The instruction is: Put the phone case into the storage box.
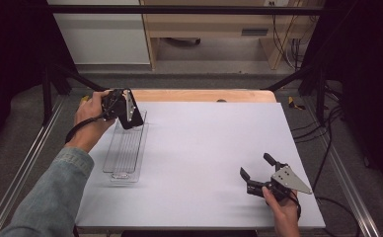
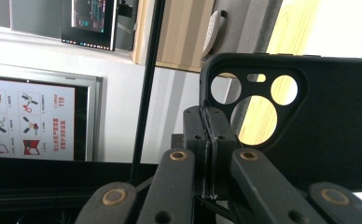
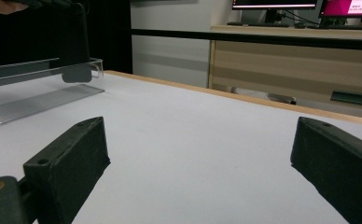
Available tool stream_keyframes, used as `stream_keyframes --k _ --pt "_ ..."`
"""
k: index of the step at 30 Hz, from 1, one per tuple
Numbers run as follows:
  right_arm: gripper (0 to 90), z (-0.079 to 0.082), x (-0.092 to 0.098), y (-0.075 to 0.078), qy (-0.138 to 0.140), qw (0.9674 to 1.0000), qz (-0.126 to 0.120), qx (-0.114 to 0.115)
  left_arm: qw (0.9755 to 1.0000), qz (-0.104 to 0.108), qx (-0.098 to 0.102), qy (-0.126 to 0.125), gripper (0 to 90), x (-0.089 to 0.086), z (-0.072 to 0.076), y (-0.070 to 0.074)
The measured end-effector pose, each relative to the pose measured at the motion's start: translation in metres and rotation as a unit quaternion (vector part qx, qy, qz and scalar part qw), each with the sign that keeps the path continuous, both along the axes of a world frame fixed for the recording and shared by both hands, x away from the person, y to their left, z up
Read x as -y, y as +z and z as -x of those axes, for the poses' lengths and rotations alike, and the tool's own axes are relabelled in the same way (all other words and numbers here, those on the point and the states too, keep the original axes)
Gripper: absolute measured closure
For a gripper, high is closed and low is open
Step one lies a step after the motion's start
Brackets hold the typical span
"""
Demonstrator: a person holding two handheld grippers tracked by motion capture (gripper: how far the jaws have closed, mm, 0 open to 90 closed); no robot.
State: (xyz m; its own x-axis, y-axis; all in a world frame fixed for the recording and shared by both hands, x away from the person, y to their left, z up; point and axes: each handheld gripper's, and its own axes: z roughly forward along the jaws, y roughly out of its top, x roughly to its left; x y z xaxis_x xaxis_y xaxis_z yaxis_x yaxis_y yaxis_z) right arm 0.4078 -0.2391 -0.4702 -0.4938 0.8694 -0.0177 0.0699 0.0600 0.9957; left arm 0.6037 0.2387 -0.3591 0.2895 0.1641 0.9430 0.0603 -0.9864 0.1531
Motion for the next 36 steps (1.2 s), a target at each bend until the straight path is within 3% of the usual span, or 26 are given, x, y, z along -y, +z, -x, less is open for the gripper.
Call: stream_keyframes --k 6,36 --pt "4.5 0.000 0.000 0.000 -0.001 1.0000 0.000 -0.001 0.9998 -0.015 -0.001 -0.009 88.9 0.004 0.000 -0.004" --pt "4.5 0.000 0.001 -0.001 -0.001 1.0000 -0.002 -0.003 0.9994 -0.028 -0.005 -0.022 88.8 0.014 -0.003 -0.014"
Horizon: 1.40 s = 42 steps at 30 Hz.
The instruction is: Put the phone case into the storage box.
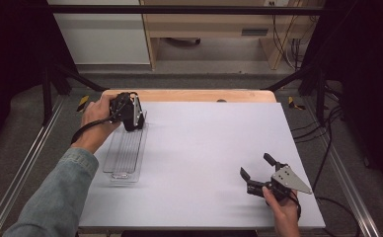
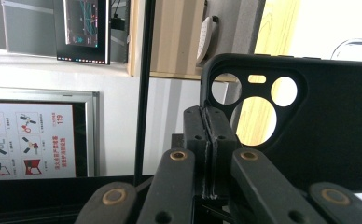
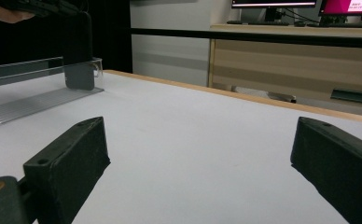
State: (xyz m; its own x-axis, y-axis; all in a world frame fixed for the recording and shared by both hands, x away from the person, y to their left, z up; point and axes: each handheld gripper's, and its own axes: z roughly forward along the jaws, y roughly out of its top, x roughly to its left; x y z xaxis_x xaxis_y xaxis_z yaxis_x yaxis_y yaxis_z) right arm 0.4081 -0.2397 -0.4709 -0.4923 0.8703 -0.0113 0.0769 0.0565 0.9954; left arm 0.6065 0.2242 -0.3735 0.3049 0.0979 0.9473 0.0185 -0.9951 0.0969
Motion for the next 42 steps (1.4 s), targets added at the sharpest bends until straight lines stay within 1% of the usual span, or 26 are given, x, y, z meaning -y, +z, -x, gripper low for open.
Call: stream_keyframes --k 1,12,21,23,25,26,30,32,34,36,38,40,42 --pt "4.5 0.000 0.000 0.000 0.000 1.0000 0.000 0.000 1.0000 -0.003 0.001 -0.001 88.8 0.000 0.000 0.000" --pt "4.5 0.000 0.000 0.000 0.000 1.0000 0.000 0.000 0.9999 -0.005 0.004 -0.010 88.5 0.003 -0.002 -0.001" --pt "4.5 0.000 0.001 0.000 -0.001 1.0000 -0.001 -0.002 0.9999 -0.004 -0.006 -0.010 88.1 0.004 -0.008 0.000" --pt "4.5 0.000 0.001 0.000 -0.001 1.0000 -0.001 -0.002 0.9999 -0.002 -0.006 -0.010 85.9 0.005 -0.009 0.000" --pt "4.5 0.000 0.001 -0.001 -0.001 1.0000 -0.001 -0.002 1.0000 -0.001 -0.002 -0.007 80.8 0.006 -0.010 -0.001" --pt "4.5 0.000 0.001 0.000 -0.001 1.0000 -0.001 -0.002 1.0000 0.002 0.000 -0.006 76.7 0.006 -0.011 -0.001" --pt "4.5 0.000 0.001 0.000 -0.001 1.0000 -0.002 -0.002 0.9998 0.018 0.008 0.000 67.0 0.006 -0.011 0.002" --pt "4.5 0.000 0.001 0.000 -0.001 1.0000 -0.002 -0.001 0.9996 0.025 0.011 0.002 64.7 0.005 -0.010 0.004" --pt "4.5 0.000 0.001 0.000 -0.001 1.0000 -0.002 -0.001 0.9991 0.041 0.009 0.003 63.6 0.004 -0.009 0.007" --pt "4.5 0.000 0.001 0.000 -0.001 1.0000 -0.002 -0.001 0.9986 0.052 0.008 0.006 62.4 0.004 -0.007 0.009" --pt "4.5 0.000 0.001 0.000 -0.001 1.0000 -0.002 -0.001 0.9975 0.070 0.005 0.009 60.0 0.003 -0.007 0.010" --pt "4.5 0.000 0.001 0.000 -0.001 1.0000 -0.001 0.000 0.9969 0.077 0.002 0.012 59.5 0.002 -0.006 0.010" --pt "4.5 0.000 0.001 0.000 -0.001 1.0000 -0.002 0.000 0.9959 0.089 -0.001 0.016 58.6 0.000 -0.006 0.011"
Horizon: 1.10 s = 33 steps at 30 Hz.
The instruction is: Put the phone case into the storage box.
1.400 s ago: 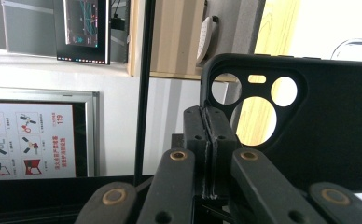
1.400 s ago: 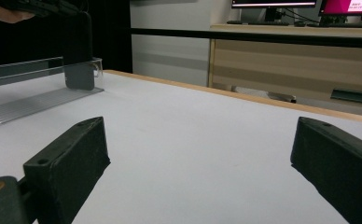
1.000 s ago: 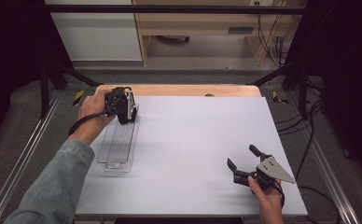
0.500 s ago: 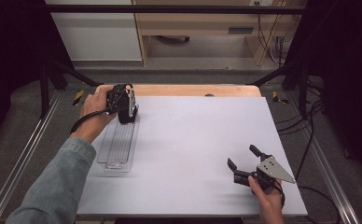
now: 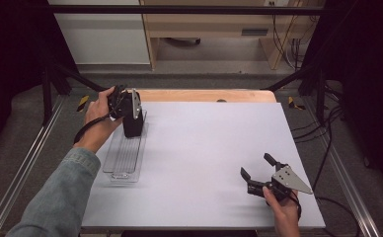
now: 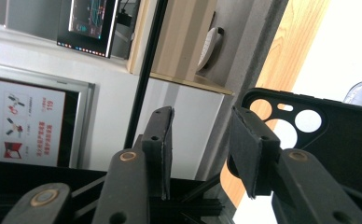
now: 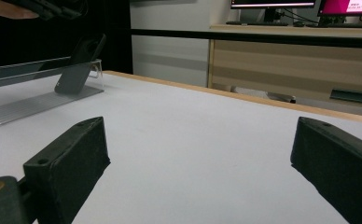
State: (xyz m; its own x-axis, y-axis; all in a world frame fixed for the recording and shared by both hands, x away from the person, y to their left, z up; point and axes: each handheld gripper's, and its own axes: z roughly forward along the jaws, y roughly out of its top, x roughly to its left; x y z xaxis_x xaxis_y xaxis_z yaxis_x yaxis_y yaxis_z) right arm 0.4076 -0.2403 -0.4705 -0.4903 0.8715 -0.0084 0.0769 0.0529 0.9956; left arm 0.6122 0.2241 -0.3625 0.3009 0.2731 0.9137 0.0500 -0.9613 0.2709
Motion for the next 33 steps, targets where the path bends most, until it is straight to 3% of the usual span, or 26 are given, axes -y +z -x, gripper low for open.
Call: stream_keyframes --k 7,16,24,33 --pt "4.5 0.000 0.000 0.000 -0.001 1.0000 -0.001 0.001 0.9987 0.048 -0.012 0.011 52.0 -0.004 0.002 0.003" --pt "4.5 0.000 0.000 0.000 -0.001 1.0000 0.000 0.001 0.9939 0.102 -0.034 0.023 44.4 -0.007 0.004 0.004" --pt "4.4 0.000 0.000 0.000 0.000 1.0000 0.000 0.001 0.9859 0.160 -0.042 0.023 35.8 -0.008 0.007 0.005" --pt "4.4 0.000 0.000 0.001 -0.001 1.0000 0.000 0.001 0.9804 0.189 -0.053 0.022 30.7 -0.003 0.011 0.007"
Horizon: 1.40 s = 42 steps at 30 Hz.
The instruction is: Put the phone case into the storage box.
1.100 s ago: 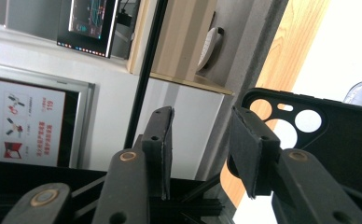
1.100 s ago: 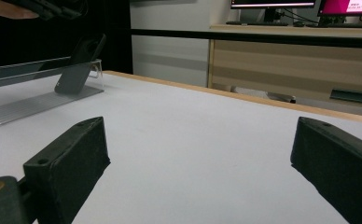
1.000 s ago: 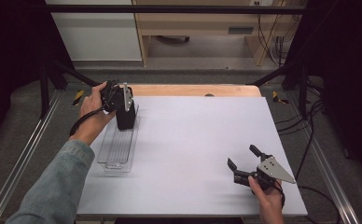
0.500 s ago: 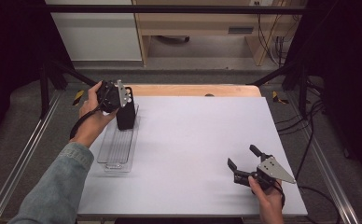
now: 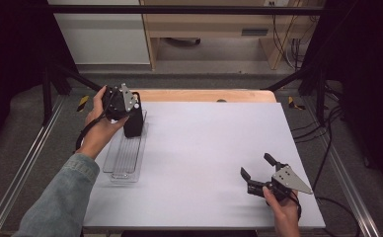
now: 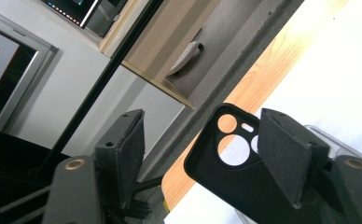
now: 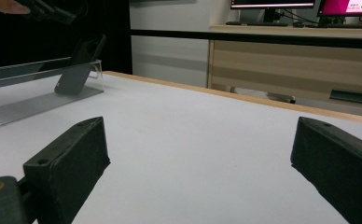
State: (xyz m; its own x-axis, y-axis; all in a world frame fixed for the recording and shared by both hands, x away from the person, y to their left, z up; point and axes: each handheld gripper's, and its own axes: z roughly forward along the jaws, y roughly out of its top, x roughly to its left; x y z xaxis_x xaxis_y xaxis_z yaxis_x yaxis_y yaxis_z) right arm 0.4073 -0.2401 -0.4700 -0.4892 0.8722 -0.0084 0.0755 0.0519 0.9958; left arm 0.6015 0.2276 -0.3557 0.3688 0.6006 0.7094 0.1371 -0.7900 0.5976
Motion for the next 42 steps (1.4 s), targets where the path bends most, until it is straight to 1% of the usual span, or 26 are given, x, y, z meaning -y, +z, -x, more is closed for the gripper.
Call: stream_keyframes --k 6,11,13,16,21,24,26,29,33,36,38,42 --pt "4.4 0.0000 0.0002 0.0003 0.000 1.0000 0.000 0.001 0.9998 0.018 -0.010 -0.001 27.6 0.0035 0.0014 0.0006" --pt "4.4 0.0000 0.0000 0.0002 0.000 1.0000 0.001 0.001 0.9988 0.045 -0.019 0.001 23.9 0.0044 0.0022 0.0010" --pt "4.3 0.0000 -0.0002 0.0002 0.000 1.0000 0.001 0.001 0.9984 0.050 -0.024 0.002 22.4 0.0045 0.0020 0.0006" --pt "4.3 0.0000 -0.0001 0.0001 0.000 1.0000 0.001 0.001 0.9981 0.056 -0.026 0.002 21.8 0.0041 0.0023 0.0005" --pt "4.3 -0.0001 -0.0002 -0.0001 0.000 1.0000 0.001 0.000 0.9972 0.068 -0.032 0.002 18.4 0.0041 0.0027 0.0009" --pt "4.3 -0.0002 -0.0004 -0.0002 0.001 1.0000 0.000 -0.001 0.9957 0.084 -0.041 0.002 16.6 0.0039 0.0026 0.0007" --pt "4.3 -0.0002 -0.0005 -0.0003 0.001 1.0000 0.000 -0.001 0.9953 0.087 -0.044 0.002 16.0 0.0032 0.0023 0.0008" --pt "4.3 -0.0001 0.0000 -0.0001 0.000 1.0000 0.000 0.000 0.9933 0.104 -0.049 0.004 14.4 0.0023 0.0020 0.0010" --pt "4.3 -0.0003 0.0001 -0.0002 0.001 1.0000 -0.001 -0.001 0.9922 0.113 -0.052 0.001 13.1 0.0028 0.0031 0.0007" --pt "4.3 -0.0003 -0.0002 -0.0004 0.002 1.0000 -0.001 -0.002 0.9898 0.130 -0.059 -0.003 9.3 0.0039 0.0045 0.0011" --pt "4.3 -0.0003 -0.0002 -0.0004 0.002 1.0000 -0.001 -0.002 0.9869 0.148 -0.064 -0.007 9.3 0.0046 0.0053 0.0019" --pt "4.3 -0.0004 -0.0001 -0.0005 0.002 1.0000 -0.001 -0.002 0.9843 0.163 -0.066 -0.013 9.0 0.0061 0.0064 0.0036"
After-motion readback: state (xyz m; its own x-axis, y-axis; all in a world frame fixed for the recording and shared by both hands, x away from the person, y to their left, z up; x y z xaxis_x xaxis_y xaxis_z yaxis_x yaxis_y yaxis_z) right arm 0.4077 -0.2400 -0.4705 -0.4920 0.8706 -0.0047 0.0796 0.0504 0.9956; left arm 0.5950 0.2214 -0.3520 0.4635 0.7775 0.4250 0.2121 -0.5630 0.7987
